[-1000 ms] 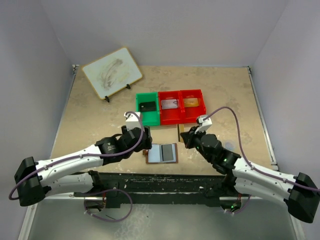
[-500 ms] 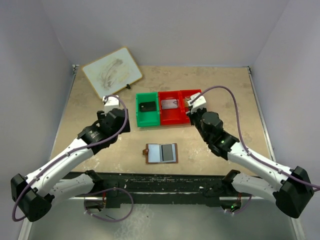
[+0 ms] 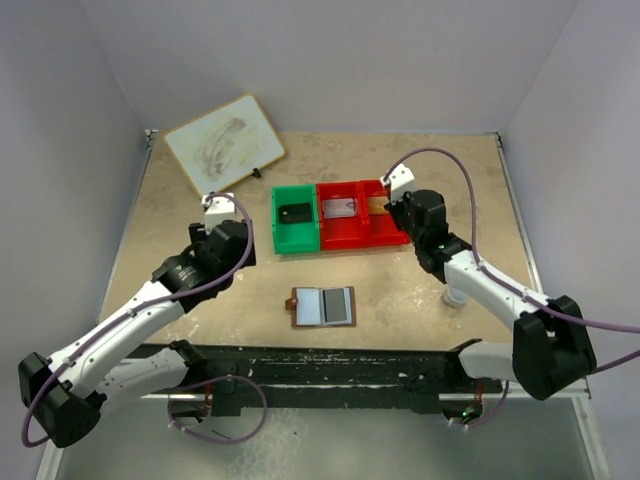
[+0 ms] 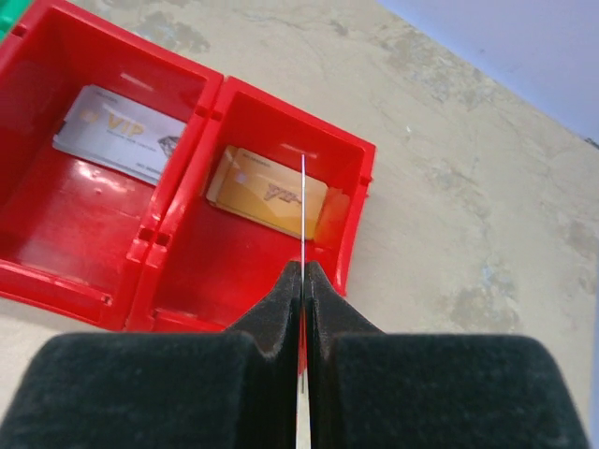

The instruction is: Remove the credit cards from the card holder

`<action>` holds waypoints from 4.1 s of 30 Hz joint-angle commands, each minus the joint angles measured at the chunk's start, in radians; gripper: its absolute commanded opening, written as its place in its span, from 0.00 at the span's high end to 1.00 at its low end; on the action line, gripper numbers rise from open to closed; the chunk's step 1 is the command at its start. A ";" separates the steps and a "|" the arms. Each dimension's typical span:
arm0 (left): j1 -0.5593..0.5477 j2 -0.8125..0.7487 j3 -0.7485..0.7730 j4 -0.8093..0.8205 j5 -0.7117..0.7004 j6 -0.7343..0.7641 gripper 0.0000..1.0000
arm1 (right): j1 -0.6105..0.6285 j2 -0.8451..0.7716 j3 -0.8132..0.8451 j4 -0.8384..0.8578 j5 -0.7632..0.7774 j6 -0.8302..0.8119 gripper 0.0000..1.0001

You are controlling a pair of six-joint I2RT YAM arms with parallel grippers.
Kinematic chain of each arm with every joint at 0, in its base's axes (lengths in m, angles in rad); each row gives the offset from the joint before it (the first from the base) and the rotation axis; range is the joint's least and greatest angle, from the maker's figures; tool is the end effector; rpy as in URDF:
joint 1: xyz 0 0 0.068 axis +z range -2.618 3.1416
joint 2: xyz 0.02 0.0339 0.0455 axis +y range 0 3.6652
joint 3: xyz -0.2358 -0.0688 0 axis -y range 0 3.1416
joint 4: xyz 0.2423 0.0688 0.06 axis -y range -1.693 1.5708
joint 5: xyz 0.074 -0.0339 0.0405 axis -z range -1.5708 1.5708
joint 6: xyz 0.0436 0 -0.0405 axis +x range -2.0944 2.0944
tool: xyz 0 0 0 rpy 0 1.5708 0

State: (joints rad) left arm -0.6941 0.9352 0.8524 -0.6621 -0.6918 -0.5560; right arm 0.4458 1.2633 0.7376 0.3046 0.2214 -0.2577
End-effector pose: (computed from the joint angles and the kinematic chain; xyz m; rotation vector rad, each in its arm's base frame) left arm 0.1758 -0.1101 0.2701 -0.1855 2.1128 0.0752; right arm 0.2766 0.1216 0.2430 -0.4646 1.7254 -0.0632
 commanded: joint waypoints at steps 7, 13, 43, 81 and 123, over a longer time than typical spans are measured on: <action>0.004 0.002 0.016 0.010 -0.055 0.028 0.28 | -0.009 0.147 0.143 -0.067 -0.112 0.196 1.00; 0.005 -0.001 0.012 0.011 -0.051 0.028 0.28 | -0.009 0.212 0.185 -0.117 -0.104 0.331 1.00; 0.004 0.010 0.009 0.021 -0.021 0.027 0.28 | 0.002 0.246 0.210 -0.152 -0.220 0.609 1.00; 0.004 -0.021 0.009 0.018 -0.032 0.023 0.25 | -0.059 0.185 0.120 0.012 -0.224 -0.349 1.00; 0.005 -0.022 0.015 0.017 -0.039 0.033 0.24 | -0.126 0.476 0.305 -0.047 -0.457 -0.746 1.00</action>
State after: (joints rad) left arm -0.6941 0.9310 0.8524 -0.6708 -0.7109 -0.5373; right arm 0.3275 1.7607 1.0161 0.2123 -0.1913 -0.9810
